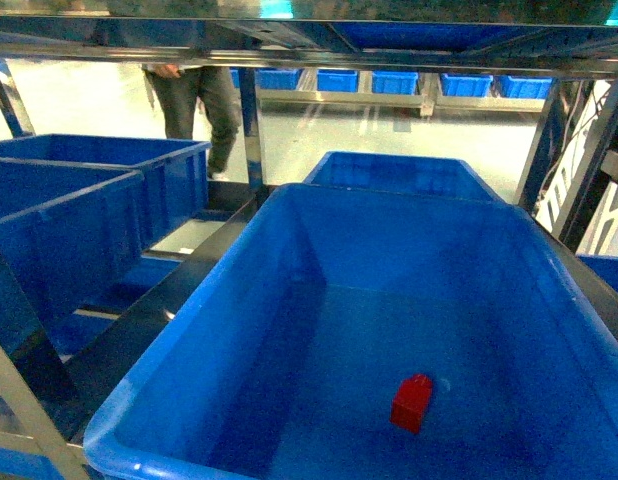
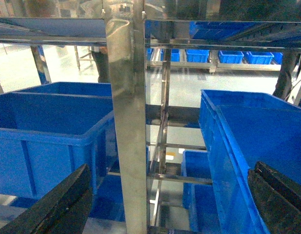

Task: Pick red block from blue box to shelf

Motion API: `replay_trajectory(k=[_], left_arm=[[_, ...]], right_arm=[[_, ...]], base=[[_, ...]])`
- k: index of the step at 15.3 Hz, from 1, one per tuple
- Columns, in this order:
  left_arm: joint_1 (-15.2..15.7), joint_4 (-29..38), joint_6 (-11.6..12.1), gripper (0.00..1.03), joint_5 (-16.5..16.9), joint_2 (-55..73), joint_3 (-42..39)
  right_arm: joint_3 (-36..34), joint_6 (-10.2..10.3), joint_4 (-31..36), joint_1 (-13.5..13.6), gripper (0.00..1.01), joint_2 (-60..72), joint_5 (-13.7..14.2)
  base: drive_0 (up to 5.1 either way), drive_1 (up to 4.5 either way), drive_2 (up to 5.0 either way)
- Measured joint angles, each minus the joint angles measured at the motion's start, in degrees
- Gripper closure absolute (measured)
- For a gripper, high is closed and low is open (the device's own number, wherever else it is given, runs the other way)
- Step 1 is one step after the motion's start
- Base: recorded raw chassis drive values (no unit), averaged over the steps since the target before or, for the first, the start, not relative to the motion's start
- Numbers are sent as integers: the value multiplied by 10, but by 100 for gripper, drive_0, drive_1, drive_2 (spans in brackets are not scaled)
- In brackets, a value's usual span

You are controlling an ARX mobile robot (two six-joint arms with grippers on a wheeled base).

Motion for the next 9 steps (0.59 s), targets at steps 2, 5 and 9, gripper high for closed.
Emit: replay_trajectory(k=[2, 5, 9], left_arm=[[0, 0, 0, 5, 0, 0, 0], [0, 0, 0, 5, 0, 0, 0], [0, 0, 0, 5, 0, 0, 0]], right_arm=[[0, 0, 0, 0, 99, 0, 0], [0, 0, 0, 0, 99, 0, 0], [0, 0, 0, 0, 99, 0, 0]], base=[[0, 0, 0], [0, 0, 0], [0, 0, 0]])
